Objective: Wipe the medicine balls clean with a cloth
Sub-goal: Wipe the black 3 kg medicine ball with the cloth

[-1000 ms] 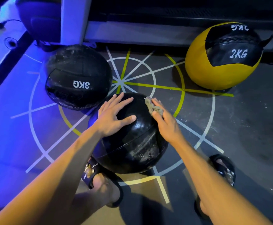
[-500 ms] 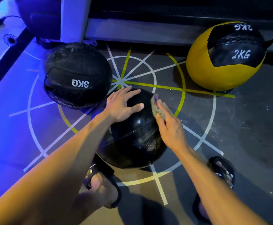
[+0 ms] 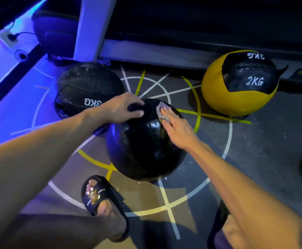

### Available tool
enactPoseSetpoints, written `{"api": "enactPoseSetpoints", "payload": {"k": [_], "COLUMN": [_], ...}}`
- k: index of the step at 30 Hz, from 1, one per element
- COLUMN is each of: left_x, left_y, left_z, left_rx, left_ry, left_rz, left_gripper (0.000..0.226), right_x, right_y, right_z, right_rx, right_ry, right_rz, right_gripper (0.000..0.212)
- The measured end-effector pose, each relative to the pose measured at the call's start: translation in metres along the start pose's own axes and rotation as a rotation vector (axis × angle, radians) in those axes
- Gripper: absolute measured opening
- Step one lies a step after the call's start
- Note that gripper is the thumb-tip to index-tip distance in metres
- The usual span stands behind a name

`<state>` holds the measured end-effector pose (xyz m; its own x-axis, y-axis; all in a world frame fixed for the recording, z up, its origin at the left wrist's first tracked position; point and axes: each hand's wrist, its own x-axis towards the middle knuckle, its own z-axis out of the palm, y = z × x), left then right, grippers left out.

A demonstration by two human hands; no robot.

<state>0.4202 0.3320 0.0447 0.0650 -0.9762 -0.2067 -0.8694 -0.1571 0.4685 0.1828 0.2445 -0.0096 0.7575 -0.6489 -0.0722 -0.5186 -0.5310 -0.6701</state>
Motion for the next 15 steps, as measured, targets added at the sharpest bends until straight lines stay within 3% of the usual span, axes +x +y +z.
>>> {"api": "enactPoseSetpoints", "payload": {"k": [2, 4, 7, 10, 15], "left_x": [-0.022, -0.035, -0.041, -0.032, 0.002], "left_y": [-0.008, -0.015, -0.018, -0.02, -0.044], "left_z": [-0.015, -0.021, -0.019, -0.005, 0.01], "left_rx": [0.118, 0.191, 0.207, 0.169, -0.068], "left_ry": [-0.161, -0.223, -0.193, -0.193, 0.032], "left_rz": [0.012, 0.015, 0.061, 0.021, -0.004], "left_gripper": [0.071, 0.07, 0.083, 0.081, 0.071], "right_x": [0.017, 0.031, 0.05, 0.077, 0.141], "right_y": [-0.001, -0.004, -0.016, -0.029, -0.022], "right_z": [-0.013, -0.02, -0.024, -0.026, -0.04], "right_rx": [-0.067, -0.166, -0.28, -0.328, -0.321], "right_ry": [-0.079, -0.164, -0.266, -0.298, -0.298], "right_rz": [0.029, 0.058, 0.092, 0.096, 0.094], "right_gripper": [0.05, 0.051, 0.053, 0.053, 0.044]}}
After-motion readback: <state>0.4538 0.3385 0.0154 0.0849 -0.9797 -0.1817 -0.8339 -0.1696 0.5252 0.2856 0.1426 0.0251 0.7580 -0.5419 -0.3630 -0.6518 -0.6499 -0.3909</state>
